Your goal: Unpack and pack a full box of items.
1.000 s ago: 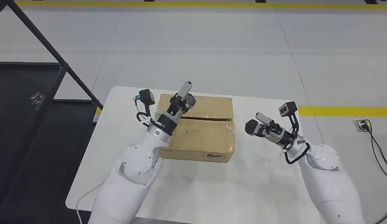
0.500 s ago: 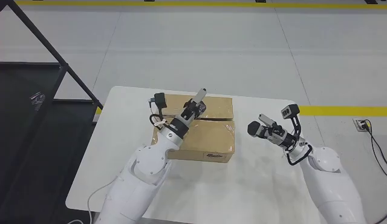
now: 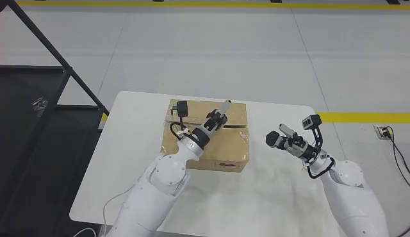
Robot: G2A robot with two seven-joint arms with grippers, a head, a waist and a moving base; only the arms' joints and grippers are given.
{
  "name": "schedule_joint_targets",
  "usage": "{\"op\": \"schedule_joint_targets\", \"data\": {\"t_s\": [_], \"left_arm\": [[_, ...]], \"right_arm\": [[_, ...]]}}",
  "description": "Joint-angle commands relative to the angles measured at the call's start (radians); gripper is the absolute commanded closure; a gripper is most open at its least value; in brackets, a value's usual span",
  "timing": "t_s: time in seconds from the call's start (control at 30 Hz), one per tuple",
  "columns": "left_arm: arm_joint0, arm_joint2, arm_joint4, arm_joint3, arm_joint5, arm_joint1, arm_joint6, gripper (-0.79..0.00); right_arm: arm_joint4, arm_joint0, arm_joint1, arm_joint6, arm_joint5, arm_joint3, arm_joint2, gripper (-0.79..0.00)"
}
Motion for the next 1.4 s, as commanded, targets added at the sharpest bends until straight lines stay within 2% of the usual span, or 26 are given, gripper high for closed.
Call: {"op": "schedule_joint_targets", "data": {"t_s": [0.0, 0.73, 1.37], "left_arm": [[-0.009, 0.008, 0.008, 0.021, -0.002, -0.006, 0.008, -0.785], [-0.093, 0.088, 0.049, 0.190, -0.038, -0.076, 0.074, -0.785], [-0.124, 0.112, 0.070, 0.264, -0.066, -0.126, 0.088, -0.785]], "right_arm": [[0.003, -0.002, 0.001, 0.001, -0.001, 0.003, -0.001, -0.785], [0.031, -0.018, 0.013, 0.000, -0.015, 0.011, -0.005, -0.785], [0.041, -0.022, 0.021, -0.006, -0.018, 0.012, -0.009, -0.785]]}}
